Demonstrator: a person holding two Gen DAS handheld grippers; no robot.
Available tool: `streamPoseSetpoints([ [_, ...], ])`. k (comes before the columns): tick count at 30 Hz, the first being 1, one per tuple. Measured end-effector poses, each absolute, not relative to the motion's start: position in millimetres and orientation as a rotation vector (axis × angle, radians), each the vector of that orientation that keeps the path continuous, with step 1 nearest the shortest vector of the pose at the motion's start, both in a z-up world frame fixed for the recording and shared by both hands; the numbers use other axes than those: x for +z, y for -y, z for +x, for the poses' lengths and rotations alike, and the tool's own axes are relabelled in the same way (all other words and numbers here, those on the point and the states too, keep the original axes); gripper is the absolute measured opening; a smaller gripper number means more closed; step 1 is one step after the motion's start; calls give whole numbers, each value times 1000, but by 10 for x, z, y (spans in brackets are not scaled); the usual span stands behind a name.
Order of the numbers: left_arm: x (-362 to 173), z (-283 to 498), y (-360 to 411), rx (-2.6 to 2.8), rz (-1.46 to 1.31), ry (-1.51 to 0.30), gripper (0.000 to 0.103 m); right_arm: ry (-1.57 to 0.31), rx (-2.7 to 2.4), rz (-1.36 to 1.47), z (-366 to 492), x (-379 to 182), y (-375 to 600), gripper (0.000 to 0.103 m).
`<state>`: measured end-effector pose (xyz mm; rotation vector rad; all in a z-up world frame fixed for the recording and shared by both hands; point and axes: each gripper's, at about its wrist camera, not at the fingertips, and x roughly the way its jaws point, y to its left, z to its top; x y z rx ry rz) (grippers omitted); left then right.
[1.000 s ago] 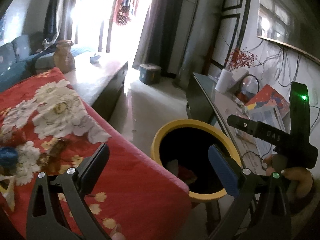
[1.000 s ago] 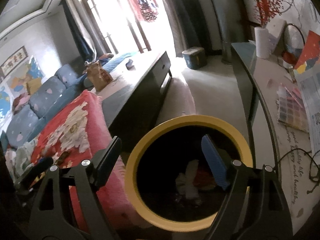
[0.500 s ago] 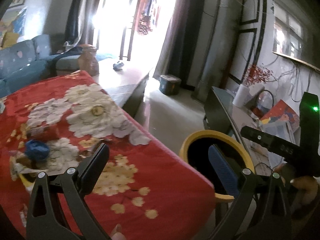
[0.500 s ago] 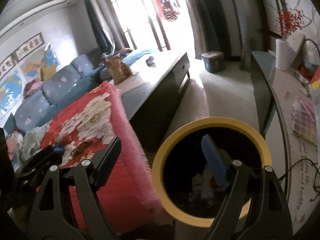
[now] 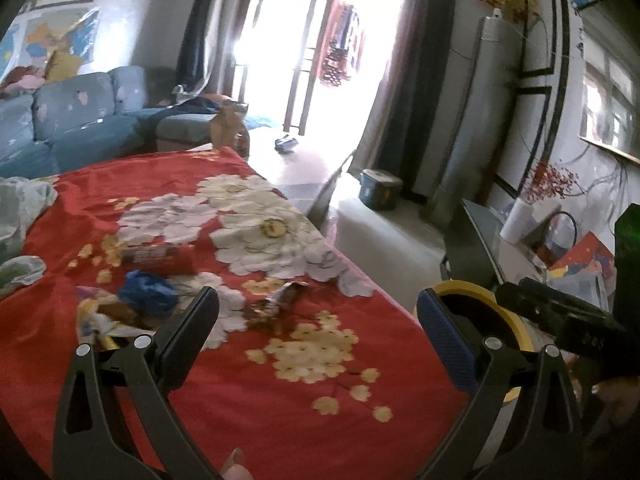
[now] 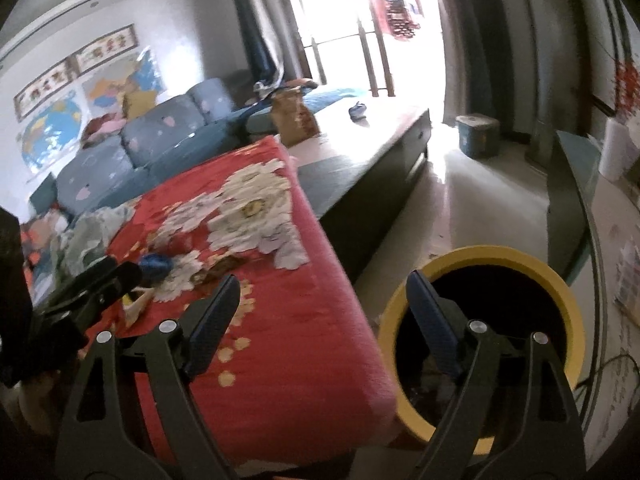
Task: Collect trash
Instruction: 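Move both grippers back over the trash on the bedspread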
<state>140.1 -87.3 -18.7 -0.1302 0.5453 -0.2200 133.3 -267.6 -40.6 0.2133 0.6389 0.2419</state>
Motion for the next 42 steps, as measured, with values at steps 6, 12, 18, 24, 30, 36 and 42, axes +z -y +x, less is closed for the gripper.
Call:
streamPoseSetpoints([
  [6,-168,1361,613,-170,-161,-534,96,-644,295,168,1342,-344,2407,77],
  [12,-169,1335,340,-113,-194,-531,96,-648,353,128,1372,-299,2127,77],
  [18,-213,1311,31,-44,-231,-545,96,-667,410,108,1431,-290,1845,77],
  [24,-275,1290,-291,27,-268,-555,96,-683,442,69,1517,-328,1569,77],
  [30,-400,1305,-587,88,-309,-588,96,-704,463,54,1617,-389,1358,77],
  [36,-538,1339,-805,126,-357,-625,96,-709,503,34,1710,-428,1139,77],
  [42,-667,1407,-948,119,-411,-671,96,-743,472,33,1932,-554,1025,77],
])
